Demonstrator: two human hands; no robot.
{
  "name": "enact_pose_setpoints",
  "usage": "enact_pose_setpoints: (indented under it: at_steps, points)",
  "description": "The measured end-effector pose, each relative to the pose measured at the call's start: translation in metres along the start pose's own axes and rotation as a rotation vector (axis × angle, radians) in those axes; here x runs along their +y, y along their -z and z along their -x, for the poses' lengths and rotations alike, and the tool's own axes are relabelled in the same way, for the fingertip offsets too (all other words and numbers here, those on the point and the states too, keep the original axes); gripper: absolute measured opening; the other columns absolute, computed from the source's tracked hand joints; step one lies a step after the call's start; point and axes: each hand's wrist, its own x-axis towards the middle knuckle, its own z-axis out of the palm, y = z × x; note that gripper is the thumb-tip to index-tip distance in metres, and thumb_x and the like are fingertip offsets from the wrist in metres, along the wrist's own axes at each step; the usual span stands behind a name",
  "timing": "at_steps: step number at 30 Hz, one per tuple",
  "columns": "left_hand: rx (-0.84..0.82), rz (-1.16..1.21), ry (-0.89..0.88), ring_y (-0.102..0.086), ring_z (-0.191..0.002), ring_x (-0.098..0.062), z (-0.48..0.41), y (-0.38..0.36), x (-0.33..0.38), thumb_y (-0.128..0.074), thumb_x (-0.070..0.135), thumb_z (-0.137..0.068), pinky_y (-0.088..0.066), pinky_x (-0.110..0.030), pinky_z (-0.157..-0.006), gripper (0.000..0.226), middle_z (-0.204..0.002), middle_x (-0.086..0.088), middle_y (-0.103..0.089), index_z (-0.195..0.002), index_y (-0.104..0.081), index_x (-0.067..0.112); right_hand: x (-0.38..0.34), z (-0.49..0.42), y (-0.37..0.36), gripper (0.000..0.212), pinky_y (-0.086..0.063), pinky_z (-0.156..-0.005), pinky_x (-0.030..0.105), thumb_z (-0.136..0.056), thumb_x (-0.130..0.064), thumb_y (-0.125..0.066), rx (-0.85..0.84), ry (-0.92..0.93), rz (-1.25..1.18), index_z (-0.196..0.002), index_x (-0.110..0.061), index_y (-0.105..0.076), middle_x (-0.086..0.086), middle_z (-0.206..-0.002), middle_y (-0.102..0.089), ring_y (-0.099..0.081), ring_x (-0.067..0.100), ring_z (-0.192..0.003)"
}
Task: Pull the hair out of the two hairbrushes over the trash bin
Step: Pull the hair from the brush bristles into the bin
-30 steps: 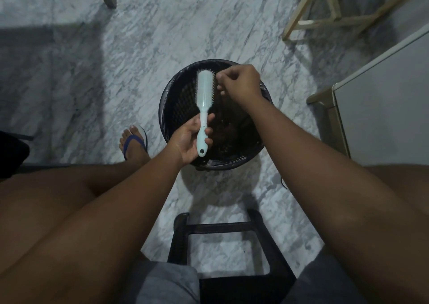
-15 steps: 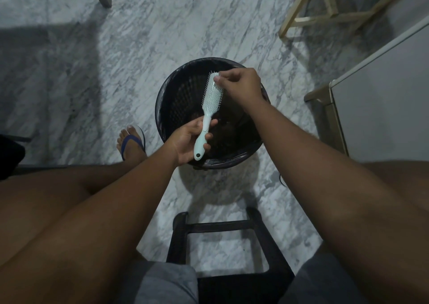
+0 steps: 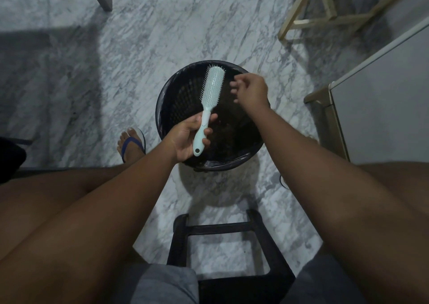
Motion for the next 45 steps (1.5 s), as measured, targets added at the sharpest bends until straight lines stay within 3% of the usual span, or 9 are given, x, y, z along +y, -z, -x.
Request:
enact_pose_setpoints:
  at_steps: [4, 9, 12, 16, 20, 25, 32, 39, 45]
  points:
    - [0.016, -0.023, 0.033, -0.052, -0.064, -0.009, 0.002, 0.001, -0.002, -0.036, 0.01, -0.1, -0.042, -0.021, -0.052, 0.039, -0.109, -0.001, -0.07, -0.137, -0.048, 0.01, 0.002, 0.012, -0.003, 0.062, -0.052, -0.086, 0.012, -0.082, 0.0, -0.068, -0.191, 0.281, 0.233, -0.141, -0.015, -0.051, 0.003, -0.118, -0.068, -0.065, 0.005, -0.085]
    - [-0.021, 0.016, 0.04, -0.052, -0.064, -0.01, 0.004, 0.001, 0.0, -0.036, 0.01, -0.1, -0.044, -0.021, -0.051, 0.038, -0.108, -0.001, -0.07, -0.135, -0.048, 0.009, -0.006, 0.013, -0.002, 0.036, -0.051, -0.097, 0.019, -0.085, -0.006, -0.07, -0.042, 0.358, 0.208, -0.121, -0.01, -0.069, 0.005, -0.106, -0.075, -0.07, 0.008, -0.096]
    - [-0.03, 0.045, 0.03, -0.053, -0.065, -0.01, 0.007, 0.004, 0.0, -0.044, 0.011, -0.093, -0.045, -0.021, -0.052, 0.041, -0.112, -0.001, -0.068, -0.133, -0.051, 0.011, -0.002, 0.011, 0.002, 0.022, -0.055, -0.077, 0.011, -0.089, -0.011, -0.069, 0.046, 0.227, 0.151, -0.11, -0.007, -0.074, 0.004, -0.1, -0.076, -0.072, 0.011, -0.082]
    - [-0.01, 0.061, 0.002, -0.053, -0.066, -0.009, 0.006, 0.01, 0.001, -0.049, 0.012, -0.089, -0.046, -0.022, -0.053, 0.049, -0.114, -0.001, -0.068, -0.138, -0.047, 0.01, 0.027, 0.008, 0.004, 0.018, -0.059, -0.079, 0.021, -0.091, -0.006, -0.061, -0.2, -0.003, 0.422, -0.102, -0.004, -0.075, 0.011, -0.101, -0.075, -0.073, 0.024, -0.085]
    - [0.018, 0.043, 0.019, -0.053, -0.066, -0.01, 0.005, 0.011, -0.003, -0.042, 0.01, -0.096, -0.046, -0.022, -0.053, 0.042, -0.116, -0.002, -0.067, -0.138, -0.047, 0.011, 0.02, 0.021, -0.003, 0.035, -0.061, -0.081, 0.044, -0.097, -0.022, -0.055, -0.204, 0.002, 0.224, -0.129, -0.01, -0.061, 0.011, -0.106, -0.073, -0.073, 0.026, -0.09]
    - [0.06, -0.014, 0.02, -0.052, -0.065, -0.011, 0.003, 0.002, -0.007, -0.039, 0.011, -0.1, -0.044, -0.022, -0.051, 0.039, -0.115, -0.001, -0.067, -0.138, -0.049, 0.014, -0.015, 0.027, -0.005, 0.078, -0.056, -0.082, 0.018, -0.068, -0.057, -0.08, -0.137, 0.246, 0.128, -0.136, -0.03, -0.053, -0.007, -0.115, -0.065, -0.065, 0.003, -0.091]
    - [0.066, -0.093, 0.0, -0.053, -0.066, -0.012, 0.003, 0.0, -0.007, -0.038, 0.011, -0.102, -0.044, -0.026, -0.054, 0.033, -0.119, -0.003, -0.067, -0.131, -0.053, 0.014, -0.028, 0.014, -0.008, 0.019, -0.056, -0.073, 0.028, -0.084, -0.035, -0.072, 0.017, 0.301, 0.285, -0.086, -0.016, -0.075, -0.004, -0.081, -0.073, -0.066, 0.008, -0.073]
    - [0.032, 0.024, 0.011, -0.051, -0.069, -0.012, 0.003, 0.008, -0.013, -0.039, 0.01, -0.1, -0.045, -0.025, -0.054, 0.038, -0.119, 0.0, -0.067, -0.137, -0.049, 0.013, -0.03, -0.003, -0.002, 0.026, -0.058, -0.057, 0.034, -0.098, -0.008, -0.049, 0.103, -0.008, -0.049, -0.074, -0.014, -0.058, 0.009, -0.078, -0.071, -0.065, 0.013, -0.055]
    - [0.102, -0.181, -0.001, -0.052, -0.067, -0.012, -0.001, 0.005, -0.015, -0.038, 0.011, -0.102, -0.044, -0.027, -0.055, 0.033, -0.119, 0.001, -0.068, -0.13, -0.055, 0.016, -0.036, 0.013, -0.011, 0.036, -0.049, -0.094, 0.029, -0.092, -0.035, -0.061, -0.106, 0.163, 0.32, -0.118, -0.01, -0.065, 0.005, -0.116, -0.069, -0.063, 0.017, -0.107]
